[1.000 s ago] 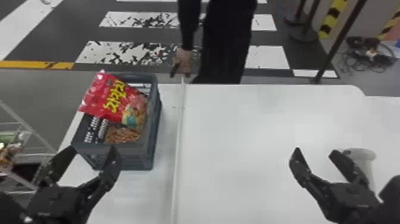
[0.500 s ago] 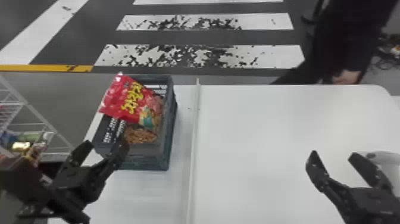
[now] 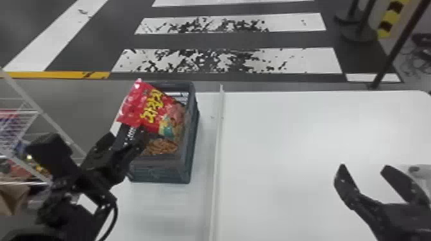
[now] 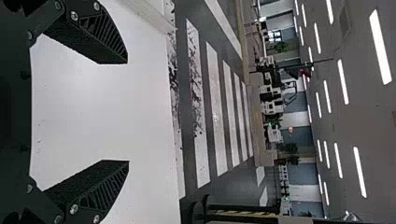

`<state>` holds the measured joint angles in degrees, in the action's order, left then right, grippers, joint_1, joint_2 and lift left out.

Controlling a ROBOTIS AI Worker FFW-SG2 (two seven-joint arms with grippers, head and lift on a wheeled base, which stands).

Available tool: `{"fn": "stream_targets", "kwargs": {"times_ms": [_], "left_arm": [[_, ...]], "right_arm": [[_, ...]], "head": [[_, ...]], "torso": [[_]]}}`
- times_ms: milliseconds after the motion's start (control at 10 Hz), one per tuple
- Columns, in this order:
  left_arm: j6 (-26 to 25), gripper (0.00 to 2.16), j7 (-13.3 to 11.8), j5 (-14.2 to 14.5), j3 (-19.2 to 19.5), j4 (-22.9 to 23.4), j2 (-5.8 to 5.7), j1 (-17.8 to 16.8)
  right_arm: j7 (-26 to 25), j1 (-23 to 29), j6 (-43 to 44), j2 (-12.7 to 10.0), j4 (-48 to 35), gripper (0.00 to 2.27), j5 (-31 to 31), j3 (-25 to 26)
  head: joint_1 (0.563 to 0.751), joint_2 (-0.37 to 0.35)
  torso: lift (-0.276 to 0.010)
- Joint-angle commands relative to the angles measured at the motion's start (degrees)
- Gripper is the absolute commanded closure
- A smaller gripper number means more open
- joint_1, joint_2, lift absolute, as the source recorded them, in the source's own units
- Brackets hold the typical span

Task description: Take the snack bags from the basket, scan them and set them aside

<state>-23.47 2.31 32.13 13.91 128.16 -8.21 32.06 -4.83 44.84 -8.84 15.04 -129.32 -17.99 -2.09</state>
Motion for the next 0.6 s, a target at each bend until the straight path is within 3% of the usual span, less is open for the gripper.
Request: {"fn": "stream_targets", "kwargs": {"times_ms": [0, 200, 500], "left_arm": [[-4.3, 0.15, 0.4, 2.1, 0.7, -3.8, 0.21, -5.5], [-5.1, 0.14, 1.7, 2.1, 0.5, -7.0, 1.09, -9.3], [-5.0, 0.14, 1.6, 3.2, 1.2, -12.9, 0.92, -14.0]], "right_arm": [[0.0, 0.2, -0.3, 0.4, -0.1, 0.17, 0.1, -0.6], [0.1, 0.6, -0.3, 0.7, -0.1, 0.17, 0.2, -0.7], [0.1, 1.1, -1.1, 1.5, 0.0, 0.17, 0.3, -0.6]], "head": [[0.695, 0.144], [0.695, 0.155], [0.695, 0.162]], "torso": [[-0.075], [-0.075], [-0.075]]}}
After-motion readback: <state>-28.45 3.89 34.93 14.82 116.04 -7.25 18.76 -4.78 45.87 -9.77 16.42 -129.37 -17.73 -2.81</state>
